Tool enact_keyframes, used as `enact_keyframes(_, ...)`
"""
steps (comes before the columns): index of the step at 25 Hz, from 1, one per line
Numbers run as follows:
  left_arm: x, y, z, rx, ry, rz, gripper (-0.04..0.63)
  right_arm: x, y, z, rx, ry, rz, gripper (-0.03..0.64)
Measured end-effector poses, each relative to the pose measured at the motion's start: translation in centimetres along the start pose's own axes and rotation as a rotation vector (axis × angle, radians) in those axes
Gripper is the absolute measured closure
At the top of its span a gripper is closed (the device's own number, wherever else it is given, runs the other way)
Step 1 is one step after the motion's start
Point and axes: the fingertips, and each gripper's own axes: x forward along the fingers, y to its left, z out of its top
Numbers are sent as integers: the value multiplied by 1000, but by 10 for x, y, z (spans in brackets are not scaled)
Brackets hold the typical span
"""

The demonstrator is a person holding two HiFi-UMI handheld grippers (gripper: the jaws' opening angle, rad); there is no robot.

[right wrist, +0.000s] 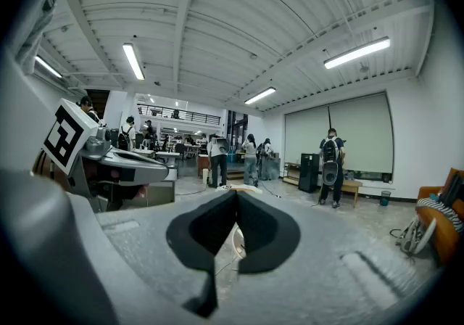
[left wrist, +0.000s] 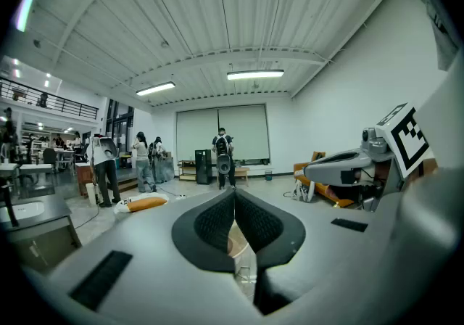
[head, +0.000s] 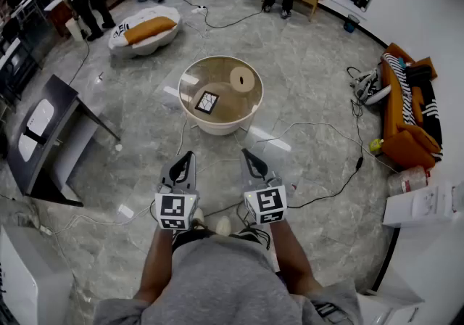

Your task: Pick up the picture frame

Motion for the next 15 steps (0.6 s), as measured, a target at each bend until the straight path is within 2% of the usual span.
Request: enact_keyframes(15,10,-4,0,-3,13,5,576,7,-5,0,1,-12,10,617)
